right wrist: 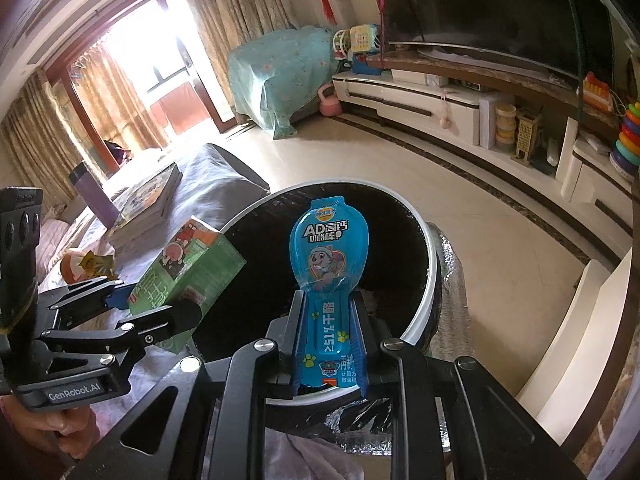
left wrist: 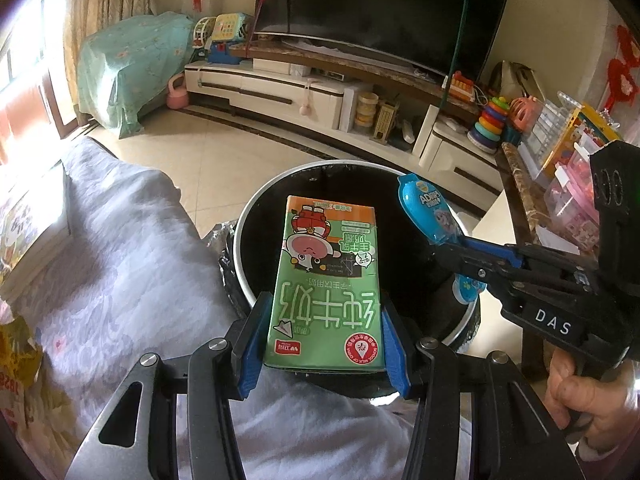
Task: Collect trash
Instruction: 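Carry green carton and blue candy toy with both tools over the bin, then open both tools to drop carton and candy toy into bin, then grasp red juice carton with left tool while right tool grasps yellow snack bag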
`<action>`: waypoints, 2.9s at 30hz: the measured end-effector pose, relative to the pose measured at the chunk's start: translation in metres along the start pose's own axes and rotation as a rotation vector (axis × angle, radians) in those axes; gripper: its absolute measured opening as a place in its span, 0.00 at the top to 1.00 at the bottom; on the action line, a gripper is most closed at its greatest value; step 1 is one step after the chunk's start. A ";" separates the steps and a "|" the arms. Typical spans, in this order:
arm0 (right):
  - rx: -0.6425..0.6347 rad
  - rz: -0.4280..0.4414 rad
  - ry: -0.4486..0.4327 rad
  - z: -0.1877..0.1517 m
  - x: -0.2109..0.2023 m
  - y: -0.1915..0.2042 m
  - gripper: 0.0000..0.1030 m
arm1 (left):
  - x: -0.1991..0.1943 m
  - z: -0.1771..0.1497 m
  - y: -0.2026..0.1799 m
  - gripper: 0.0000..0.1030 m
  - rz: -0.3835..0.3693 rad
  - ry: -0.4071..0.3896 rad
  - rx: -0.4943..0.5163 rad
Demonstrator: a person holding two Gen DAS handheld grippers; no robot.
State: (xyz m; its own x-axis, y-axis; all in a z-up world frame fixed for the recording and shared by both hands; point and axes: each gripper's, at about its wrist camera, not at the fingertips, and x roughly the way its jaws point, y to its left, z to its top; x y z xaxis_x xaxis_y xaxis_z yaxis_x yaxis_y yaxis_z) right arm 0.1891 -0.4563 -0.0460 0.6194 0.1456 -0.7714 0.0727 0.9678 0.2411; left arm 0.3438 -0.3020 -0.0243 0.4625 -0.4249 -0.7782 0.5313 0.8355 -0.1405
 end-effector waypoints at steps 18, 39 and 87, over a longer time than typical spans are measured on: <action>-0.002 -0.007 0.022 0.006 0.007 -0.007 0.81 | 0.012 0.011 -0.002 0.53 -0.005 0.020 0.004; 0.005 -0.013 0.007 0.008 0.004 -0.009 0.59 | 0.002 0.004 0.001 0.42 0.011 -0.025 -0.034; -0.248 0.302 0.075 -0.065 0.053 0.232 0.11 | -0.177 -0.208 0.190 0.30 0.273 -0.127 -0.480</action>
State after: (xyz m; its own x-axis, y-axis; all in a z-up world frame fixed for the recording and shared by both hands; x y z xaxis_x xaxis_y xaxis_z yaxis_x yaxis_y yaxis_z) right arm 0.1879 -0.2111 -0.0690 0.5242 0.4374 -0.7306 -0.3008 0.8978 0.3217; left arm 0.2154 0.0041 -0.0402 0.6353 -0.1847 -0.7498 0.0118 0.9732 -0.2297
